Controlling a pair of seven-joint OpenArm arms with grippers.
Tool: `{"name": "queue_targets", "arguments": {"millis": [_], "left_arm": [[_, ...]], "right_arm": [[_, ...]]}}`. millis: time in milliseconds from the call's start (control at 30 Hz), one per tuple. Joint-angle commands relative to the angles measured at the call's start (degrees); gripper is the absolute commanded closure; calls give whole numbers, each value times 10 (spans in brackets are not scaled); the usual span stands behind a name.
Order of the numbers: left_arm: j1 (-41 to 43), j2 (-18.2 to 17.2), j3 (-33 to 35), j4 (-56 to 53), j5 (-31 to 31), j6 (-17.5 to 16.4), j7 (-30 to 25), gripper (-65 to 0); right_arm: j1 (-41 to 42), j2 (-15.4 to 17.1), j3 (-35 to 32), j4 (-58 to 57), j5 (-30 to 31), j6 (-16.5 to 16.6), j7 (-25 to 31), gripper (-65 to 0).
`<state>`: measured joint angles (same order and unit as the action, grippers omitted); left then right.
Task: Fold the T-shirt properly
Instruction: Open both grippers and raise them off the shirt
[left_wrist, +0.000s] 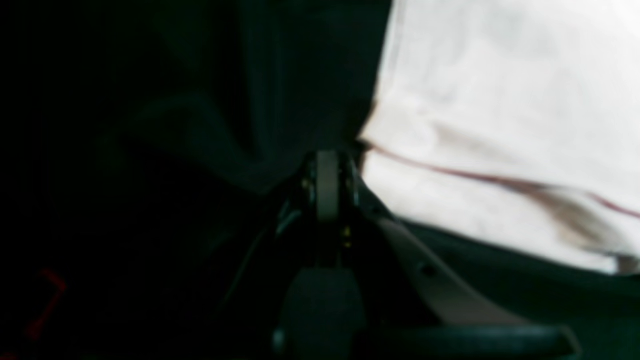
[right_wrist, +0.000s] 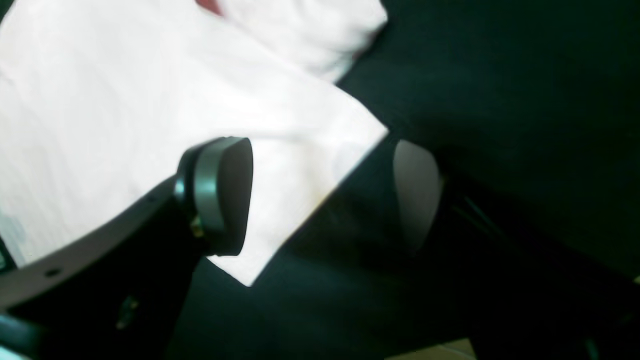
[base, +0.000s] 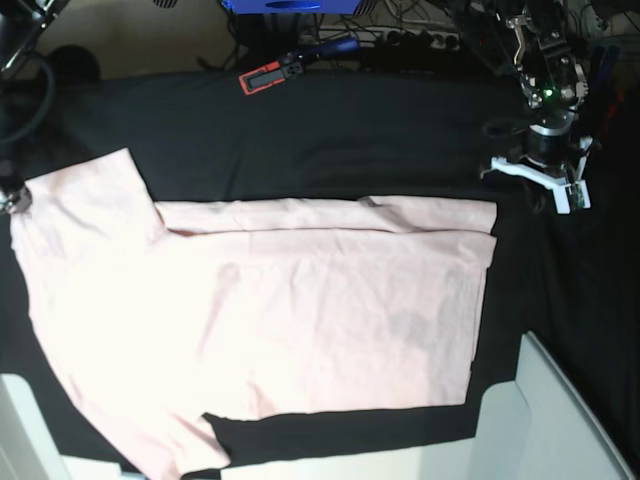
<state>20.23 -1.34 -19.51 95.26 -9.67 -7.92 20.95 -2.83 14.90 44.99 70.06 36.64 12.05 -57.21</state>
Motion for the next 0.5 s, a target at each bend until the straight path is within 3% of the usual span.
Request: {"name": "queue_targets", "arguments": {"millis": [0, 233, 367, 467], "left_arm": [[5, -4, -1, 11, -4, -1, -14, 0], [31, -2, -1, 12, -4, -1, -14, 0], [33, 0, -1, 10, -4, -1, -14, 0], [37, 0, -1, 12, -4, -1, -14, 0]], "right_arm": [[8, 11, 2, -15, 4, 10, 6, -422], [4, 11, -4, -117, 3, 45, 74, -419], [8, 19, -5, -132, 2, 83, 79, -415], [21, 21, -5, -134, 2, 92, 77, -414]]}}
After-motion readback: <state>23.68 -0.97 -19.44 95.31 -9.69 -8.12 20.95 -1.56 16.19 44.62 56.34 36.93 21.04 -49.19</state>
